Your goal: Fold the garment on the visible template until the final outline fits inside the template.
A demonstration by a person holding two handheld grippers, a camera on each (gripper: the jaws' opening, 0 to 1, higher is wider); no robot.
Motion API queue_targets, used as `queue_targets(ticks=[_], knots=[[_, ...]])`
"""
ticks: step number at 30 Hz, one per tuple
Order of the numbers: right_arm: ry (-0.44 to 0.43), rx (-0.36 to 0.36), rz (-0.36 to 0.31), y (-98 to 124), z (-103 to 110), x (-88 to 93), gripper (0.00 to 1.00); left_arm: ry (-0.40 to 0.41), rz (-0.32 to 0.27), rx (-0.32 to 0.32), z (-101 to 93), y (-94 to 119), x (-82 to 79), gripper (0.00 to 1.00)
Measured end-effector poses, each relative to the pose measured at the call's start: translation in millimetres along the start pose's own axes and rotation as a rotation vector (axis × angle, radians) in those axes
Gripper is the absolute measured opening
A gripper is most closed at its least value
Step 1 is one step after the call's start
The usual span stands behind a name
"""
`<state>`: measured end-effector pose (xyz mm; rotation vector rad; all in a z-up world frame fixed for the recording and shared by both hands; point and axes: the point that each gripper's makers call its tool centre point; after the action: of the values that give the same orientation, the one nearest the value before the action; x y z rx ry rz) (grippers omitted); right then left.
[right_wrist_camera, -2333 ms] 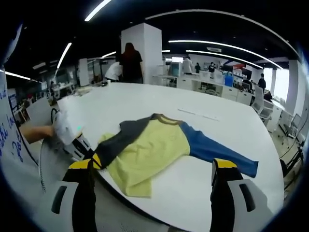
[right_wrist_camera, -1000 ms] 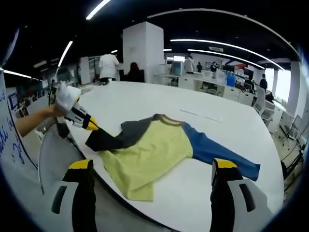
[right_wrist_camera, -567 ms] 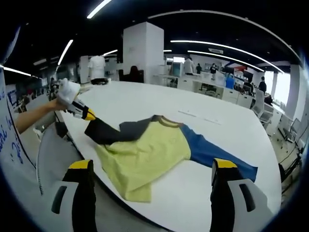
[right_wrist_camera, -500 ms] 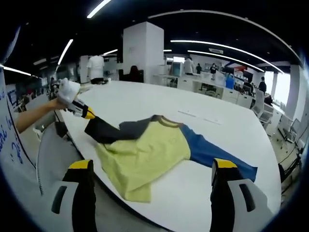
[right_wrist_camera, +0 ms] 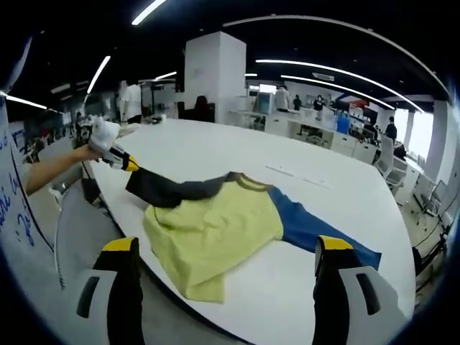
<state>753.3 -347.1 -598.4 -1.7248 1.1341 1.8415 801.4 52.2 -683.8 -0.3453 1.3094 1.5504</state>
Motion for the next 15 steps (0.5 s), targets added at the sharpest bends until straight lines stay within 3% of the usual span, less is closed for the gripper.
queue_targets(ticks=[15], knots=[[0.011,-0.003,0.018,-3,3,0.5,1.0,0.032,0.007,-0.059,32.5,3,11.0,0.0]])
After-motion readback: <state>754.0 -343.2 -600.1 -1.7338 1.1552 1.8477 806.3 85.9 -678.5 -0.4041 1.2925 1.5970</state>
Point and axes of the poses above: the point that each gripper's makers call its tool centre point, and the gripper's own axes: y roughly backward along the fingers, z roughly to its left, x roughly out of its underside, and after that the axes turned 10 degrees about -z, right-handed
